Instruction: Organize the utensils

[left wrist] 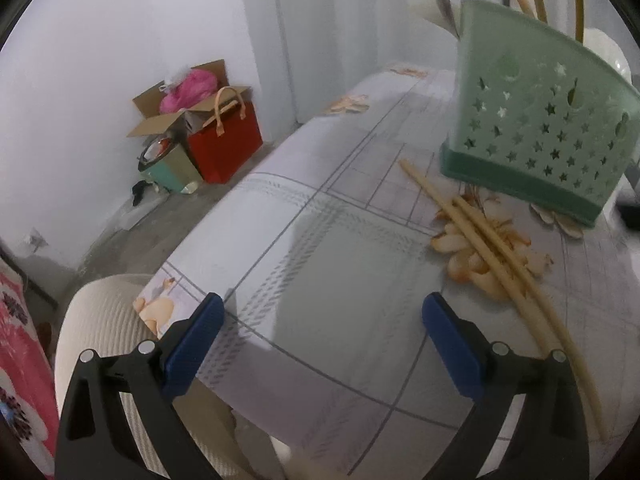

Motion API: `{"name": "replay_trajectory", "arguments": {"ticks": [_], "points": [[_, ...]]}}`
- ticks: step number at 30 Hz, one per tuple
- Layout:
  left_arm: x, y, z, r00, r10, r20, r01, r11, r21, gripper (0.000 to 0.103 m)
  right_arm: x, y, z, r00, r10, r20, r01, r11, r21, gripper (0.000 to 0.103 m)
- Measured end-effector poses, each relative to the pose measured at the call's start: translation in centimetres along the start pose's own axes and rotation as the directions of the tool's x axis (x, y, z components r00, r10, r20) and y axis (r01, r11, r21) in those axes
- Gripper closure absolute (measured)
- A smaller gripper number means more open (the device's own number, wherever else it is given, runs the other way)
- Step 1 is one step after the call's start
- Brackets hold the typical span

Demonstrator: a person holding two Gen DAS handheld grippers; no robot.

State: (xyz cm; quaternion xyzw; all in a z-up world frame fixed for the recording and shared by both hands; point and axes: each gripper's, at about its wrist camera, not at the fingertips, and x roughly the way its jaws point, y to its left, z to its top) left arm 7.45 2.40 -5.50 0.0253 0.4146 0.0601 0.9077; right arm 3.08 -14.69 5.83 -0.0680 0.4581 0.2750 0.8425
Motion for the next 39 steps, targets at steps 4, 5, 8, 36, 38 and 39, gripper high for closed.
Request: {"name": "replay_trajectory", "arguments": {"ticks": [4, 5, 8, 36, 38, 39], "points": [[0.1, 0.2, -0.2, 1.000, 0.007, 0.000, -0.007, 1.000, -0.030, 0.006, 3.1, 0.6, -1.2, 0.996, -0.005, -0.089, 0.006, 1.000, 0.005, 0.086], [0.1, 0.2, -0.2, 1.000, 0.011, 0.002, -0.011, 0.999, -0.033, 0.006, 3.4, 0.7, -1.3, 0.996, -0.013, -0.093, 0.013, 1.000, -0.001, 0.086], [0.0, 0.0, -0.4, 1.000, 0.018, 0.001, -0.018, 0.999, -0.038, 0.006, 4.2, 0.9, -1.3, 0.993, -0.053, -0.103, 0.050, 0.998, -0.025, 0.085], [-1.2, -0.2, -0.8, 0.998, 0.056, -0.034, -0.058, 0.996, -0.067, 0.006, 6.7, 2.9, -0.9, 0.992, -0.098, -0.084, 0.089, 0.991, -0.102, 0.087], [-1.4, -0.4, -0.9, 0.998, 0.066, -0.020, -0.067, 0.997, -0.044, 0.006, 7.0, 3.0, -0.9, 0.991, -0.111, -0.078, 0.102, 0.989, -0.107, 0.091], [-1.4, -0.4, -0.9, 0.998, 0.069, -0.013, -0.070, 0.997, -0.036, 0.006, 7.2, 3.1, -0.8, 0.990, -0.121, -0.074, 0.113, 0.987, -0.111, 0.096]]}}
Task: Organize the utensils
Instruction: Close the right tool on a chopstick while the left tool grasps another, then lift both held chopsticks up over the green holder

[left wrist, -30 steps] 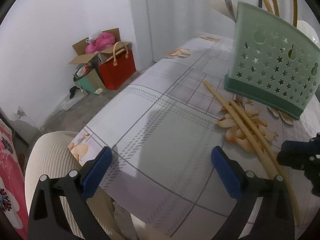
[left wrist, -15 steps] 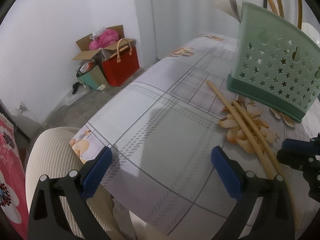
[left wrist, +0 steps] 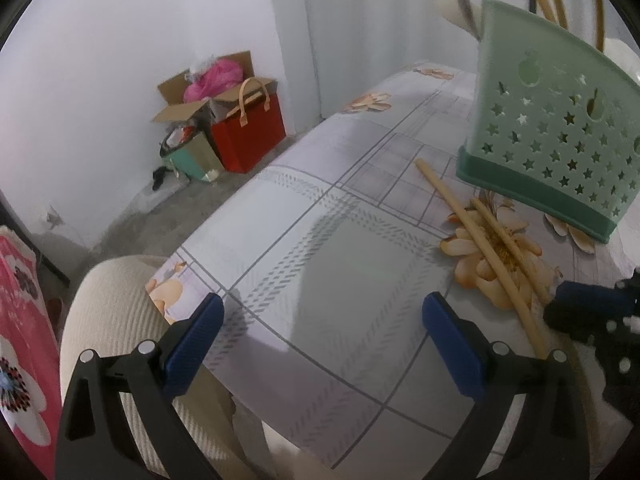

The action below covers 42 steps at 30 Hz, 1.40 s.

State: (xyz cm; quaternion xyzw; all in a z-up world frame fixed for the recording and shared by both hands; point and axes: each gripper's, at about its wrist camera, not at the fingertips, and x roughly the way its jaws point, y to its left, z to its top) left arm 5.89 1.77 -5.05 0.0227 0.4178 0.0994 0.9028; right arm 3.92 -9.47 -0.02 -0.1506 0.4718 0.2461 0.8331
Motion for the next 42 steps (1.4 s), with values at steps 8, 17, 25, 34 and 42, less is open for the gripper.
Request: {"name": "replay_trajectory", "arguments": {"ticks": [8, 17, 25, 34, 42], "points": [[0.1, 1.2, -0.6, 0.998, -0.062, 0.013, 0.062, 0.997, -0.044, 0.006, 0.4, -1.0, 0.0, 0.999, -0.027, 0.017, 0.027, 0.999, 0.037, 0.099], [-2.0, 1.5, 1.3, 0.946, -0.311, 0.093, 0.316, 0.947, -0.050, 0.006, -0.5, -3.2, -1.5, 1.000, -0.018, 0.020, 0.017, 0.996, 0.087, 0.099], [-0.6, -5.3, 2.1, 0.964, -0.267, 0.010, 0.258, 0.941, 0.218, 0.035, -0.6, -4.0, -2.2, 1.000, -0.002, 0.031, -0.001, 0.992, 0.123, 0.099], [-1.2, -3.0, 0.8, 0.959, -0.277, -0.059, 0.284, 0.940, 0.189, 0.090, -1.6, -4.3, -2.7, 0.999, -0.002, 0.036, -0.003, 0.991, 0.133, 0.099], [-2.0, 0.4, 0.1, 0.922, -0.367, -0.123, 0.377, 0.923, 0.076, 0.097, -1.9, -4.3, -2.8, 1.000, 0.016, 0.022, -0.018, 0.992, 0.128, 0.098]]}}
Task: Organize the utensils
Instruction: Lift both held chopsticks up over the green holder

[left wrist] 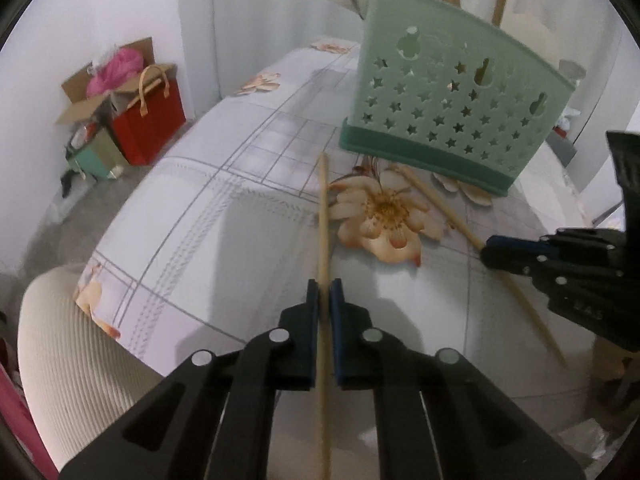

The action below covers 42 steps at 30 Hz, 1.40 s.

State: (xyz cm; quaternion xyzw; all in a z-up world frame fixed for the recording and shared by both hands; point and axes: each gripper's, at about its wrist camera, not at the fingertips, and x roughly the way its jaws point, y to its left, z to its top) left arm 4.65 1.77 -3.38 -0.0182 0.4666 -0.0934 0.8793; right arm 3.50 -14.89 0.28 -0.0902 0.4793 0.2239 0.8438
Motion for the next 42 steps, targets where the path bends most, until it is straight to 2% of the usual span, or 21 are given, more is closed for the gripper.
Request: {"name": "replay_trajectory", "arguments": {"ticks": [2, 4, 6, 17, 21, 26, 30, 35, 38, 42], "points": [[0.2, 0.5, 0.2, 1.000, -0.010, -0.008, 0.009, 1.000, -0.027, 0.094, 0.0, 0.1, 0.2, 1.000, 0.013, -0.006, -0.013, 1.000, -0.003, 0.096], [0.5, 0.6, 0.6, 1.000, -0.011, -0.005, 0.011, 0.999, -0.039, 0.084, 0.1, 0.2, 0.4, 1.000, 0.012, -0.009, -0.012, 1.000, -0.012, 0.096], [1.0, 0.7, 1.4, 1.000, -0.015, -0.010, 0.014, 0.999, -0.034, 0.084, 0.3, 0.3, 0.8, 1.000, 0.005, -0.009, -0.005, 1.000, -0.024, 0.096], [4.3, 0.8, 6.2, 0.998, 0.057, 0.006, -0.058, 0.998, 0.035, 0.084, 2.4, 1.8, 3.3, 1.000, -0.031, 0.005, 0.031, 0.996, -0.085, 0.096], [4.7, 0.9, 7.0, 0.997, 0.070, 0.022, -0.071, 0.997, 0.036, 0.097, 3.1, 2.0, 4.1, 0.999, -0.030, 0.021, 0.032, 0.996, -0.085, 0.098], [4.1, 1.6, 7.1, 0.999, 0.030, 0.035, -0.031, 0.999, 0.026, 0.097, 3.2, 1.5, 4.5, 0.999, 0.000, 0.036, 0.002, 0.998, -0.058, 0.099], [1.2, 2.0, 6.9, 0.993, -0.021, 0.117, 0.019, 1.000, 0.014, 0.097, 0.7, 1.7, 4.7, 0.995, 0.022, 0.101, -0.017, 0.998, -0.054, 0.099], [-4.5, 3.0, 7.0, 0.958, -0.118, 0.260, 0.119, 0.993, 0.013, 0.097, -4.1, 2.0, 4.1, 0.973, 0.088, 0.213, -0.079, 0.995, -0.054, 0.099], [-8.8, 3.0, 7.1, 0.915, -0.180, 0.361, 0.169, 0.984, 0.060, 0.097, -7.3, 2.0, 3.5, 0.950, 0.121, 0.287, -0.107, 0.992, -0.066, 0.099], [-13.0, 3.1, 7.8, 0.859, -0.229, 0.457, 0.218, 0.973, 0.078, 0.097, -9.9, 1.7, 3.0, 0.928, 0.131, 0.349, -0.118, 0.991, -0.058, 0.099]]}}
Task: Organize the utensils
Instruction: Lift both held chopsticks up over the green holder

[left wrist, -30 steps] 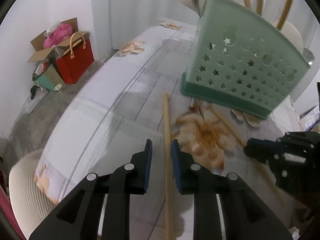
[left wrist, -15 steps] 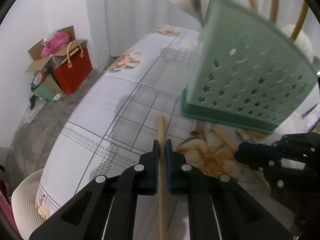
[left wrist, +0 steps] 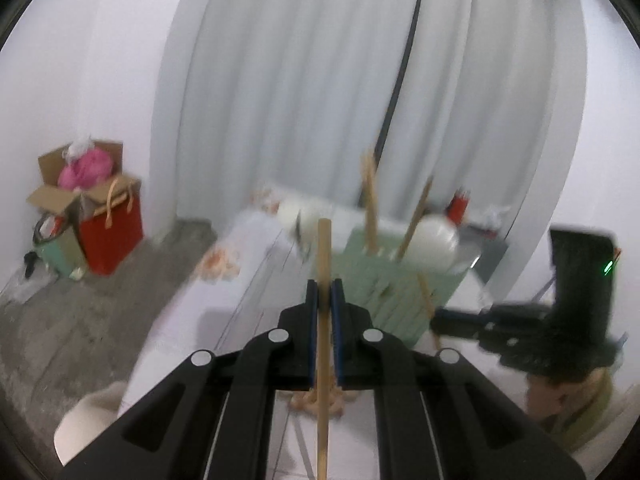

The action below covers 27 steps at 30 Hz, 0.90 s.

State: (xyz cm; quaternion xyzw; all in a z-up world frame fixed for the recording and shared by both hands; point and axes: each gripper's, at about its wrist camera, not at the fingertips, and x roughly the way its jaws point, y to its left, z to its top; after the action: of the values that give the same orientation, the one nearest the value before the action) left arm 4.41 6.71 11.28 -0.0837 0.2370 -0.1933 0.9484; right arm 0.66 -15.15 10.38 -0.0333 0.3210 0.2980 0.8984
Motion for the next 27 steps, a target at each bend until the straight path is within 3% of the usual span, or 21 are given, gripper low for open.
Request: {"name": "replay_trajectory", "arguments": {"ticks": [3, 6, 8, 11, 17, 21, 27], "points": [[-1.8, 0.0, 2.3, 0.995, -0.064, 0.075, 0.067, 0.997, -0.040, 0.097, -1.4, -0.6, 0.2, 0.999, -0.001, 0.033, 0.001, 1.000, 0.020, 0.099], [-2.6, -0.2, 4.6, 0.979, -0.145, 0.140, 0.156, 0.985, -0.074, 0.097, -3.1, -1.0, -0.3, 0.998, -0.013, 0.057, 0.010, 0.999, 0.040, 0.099], [-2.9, -0.2, 6.1, 0.961, -0.215, 0.175, 0.234, 0.967, -0.097, 0.097, -3.6, -1.4, -0.4, 0.998, -0.013, 0.067, 0.010, 0.999, 0.049, 0.099], [-2.5, 0.2, 9.1, 0.914, -0.326, 0.243, 0.370, 0.915, -0.161, 0.097, -3.3, -1.7, 0.0, 0.997, -0.022, 0.072, 0.018, 0.998, 0.057, 0.099], [0.2, -0.4, 13.5, 0.866, -0.359, 0.349, 0.441, 0.877, -0.190, 0.097, -2.9, -1.8, 0.3, 0.997, -0.031, 0.069, 0.026, 0.997, 0.067, 0.099], [3.7, -0.7, 14.9, 0.867, -0.326, 0.377, 0.420, 0.886, -0.197, 0.097, -3.4, -1.8, 0.4, 0.997, -0.045, 0.070, 0.040, 0.997, 0.070, 0.099], [8.6, -0.9, 14.7, 0.903, -0.230, 0.363, 0.317, 0.926, -0.203, 0.097, -3.7, -2.1, 0.3, 0.996, -0.064, 0.066, 0.058, 0.995, 0.085, 0.099]]}}
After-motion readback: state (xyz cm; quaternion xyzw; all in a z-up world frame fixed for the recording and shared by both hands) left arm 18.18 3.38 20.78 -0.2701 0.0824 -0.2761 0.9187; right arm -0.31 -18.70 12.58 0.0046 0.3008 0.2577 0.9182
